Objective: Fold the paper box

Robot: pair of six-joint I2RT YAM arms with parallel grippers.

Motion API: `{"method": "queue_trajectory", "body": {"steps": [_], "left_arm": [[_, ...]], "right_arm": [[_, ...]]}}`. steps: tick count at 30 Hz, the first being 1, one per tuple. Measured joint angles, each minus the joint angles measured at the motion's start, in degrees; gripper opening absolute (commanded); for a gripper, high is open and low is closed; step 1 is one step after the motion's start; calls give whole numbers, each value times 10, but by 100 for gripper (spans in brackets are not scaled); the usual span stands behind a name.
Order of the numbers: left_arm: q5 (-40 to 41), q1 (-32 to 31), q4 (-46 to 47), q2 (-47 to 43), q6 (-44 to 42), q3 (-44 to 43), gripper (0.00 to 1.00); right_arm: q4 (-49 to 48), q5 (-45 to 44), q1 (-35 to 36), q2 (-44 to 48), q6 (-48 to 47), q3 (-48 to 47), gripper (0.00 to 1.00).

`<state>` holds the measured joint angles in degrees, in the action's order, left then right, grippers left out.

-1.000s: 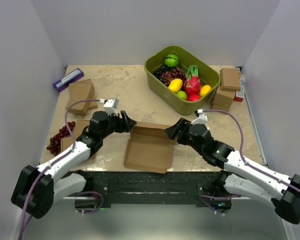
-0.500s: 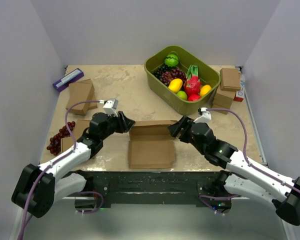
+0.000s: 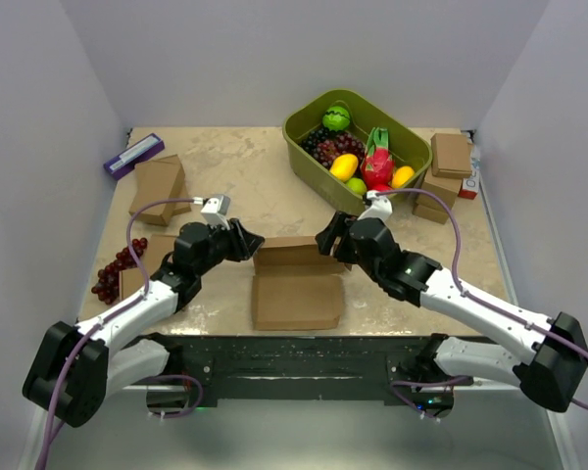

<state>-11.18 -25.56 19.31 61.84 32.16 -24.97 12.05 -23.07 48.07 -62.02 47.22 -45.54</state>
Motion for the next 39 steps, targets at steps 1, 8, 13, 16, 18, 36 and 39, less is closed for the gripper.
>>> {"method": "queue_trajectory", "body": {"steps": [1, 8, 13, 16, 18, 36, 39], "left_arm": [[0, 0, 1, -1, 0, 1, 39], [-1, 0, 3, -3, 0, 4, 38], [-1, 0, 4, -4, 0, 5, 37], [-1, 0, 4, -4, 0, 5, 37], [-1, 0, 4, -4, 0, 5, 36], [-2, 0, 5, -4, 0, 5, 35], [-2, 0, 5, -4, 0, 5, 35]], "right_arm": [[0, -1, -1, -5, -4, -3, 72], [0, -1, -13, -29, -18, -7, 70], [-4, 6, -26, -44, -21, -7, 69], [-12, 20, -38, -50, -21, -6, 69], [-26, 35, -50, -51, -20, -1, 68], [-129, 161, -98, -62, 35, 60, 62], [-151, 168, -99, -66, 50, 70, 60]]}}
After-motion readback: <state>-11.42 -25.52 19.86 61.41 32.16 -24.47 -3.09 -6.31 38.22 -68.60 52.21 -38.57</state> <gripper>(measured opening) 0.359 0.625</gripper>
